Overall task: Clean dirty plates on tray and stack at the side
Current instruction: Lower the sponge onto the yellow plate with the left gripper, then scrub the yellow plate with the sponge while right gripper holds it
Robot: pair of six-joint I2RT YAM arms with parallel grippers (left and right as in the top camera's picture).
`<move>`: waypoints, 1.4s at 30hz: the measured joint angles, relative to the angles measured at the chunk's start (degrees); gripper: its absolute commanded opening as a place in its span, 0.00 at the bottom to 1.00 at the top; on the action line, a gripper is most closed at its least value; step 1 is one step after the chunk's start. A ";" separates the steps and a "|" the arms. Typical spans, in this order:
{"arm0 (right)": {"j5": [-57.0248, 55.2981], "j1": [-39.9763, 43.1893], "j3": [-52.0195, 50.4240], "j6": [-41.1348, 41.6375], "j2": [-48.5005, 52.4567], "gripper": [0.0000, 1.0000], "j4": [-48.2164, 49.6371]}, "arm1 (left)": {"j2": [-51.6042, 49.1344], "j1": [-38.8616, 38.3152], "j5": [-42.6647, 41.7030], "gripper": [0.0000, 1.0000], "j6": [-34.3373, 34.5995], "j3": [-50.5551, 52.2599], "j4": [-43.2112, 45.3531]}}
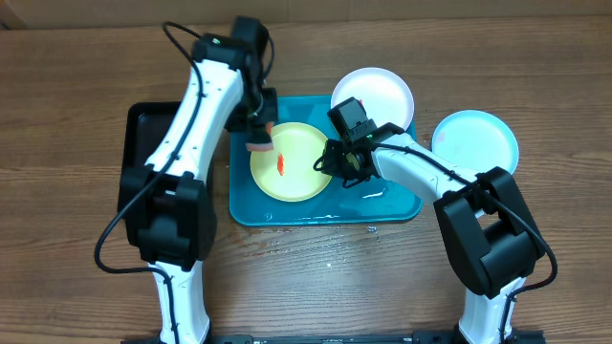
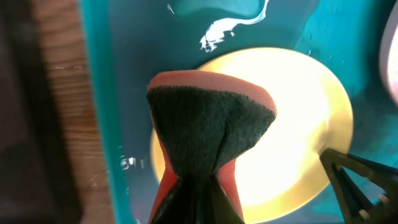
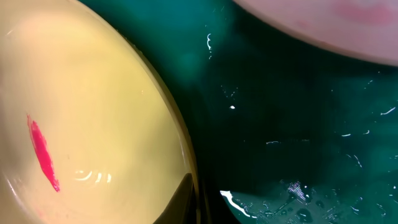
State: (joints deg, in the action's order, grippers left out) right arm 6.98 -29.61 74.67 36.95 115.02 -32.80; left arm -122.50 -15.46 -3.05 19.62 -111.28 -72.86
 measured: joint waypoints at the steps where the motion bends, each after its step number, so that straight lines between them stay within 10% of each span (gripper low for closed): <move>1: 0.02 0.00 0.00 0.17 0.00 0.04 -0.02 | 0.00 -0.44 0.00 0.04 0.00 1.11 1.05; 17: 0.00 0.00 0.00 0.57 0.00 0.04 -0.33 | 0.04 -3.96 -0.61 0.04 -0.04 19.87 16.98; 42: -0.59 0.26 0.00 0.59 0.00 0.04 -0.37 | 0.33 -3.54 -10.56 0.04 -7.74 20.41 24.37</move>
State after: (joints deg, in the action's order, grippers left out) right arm 6.39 -29.34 74.67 37.54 115.02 -33.17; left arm -122.17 -19.00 -13.61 11.88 -90.87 -48.49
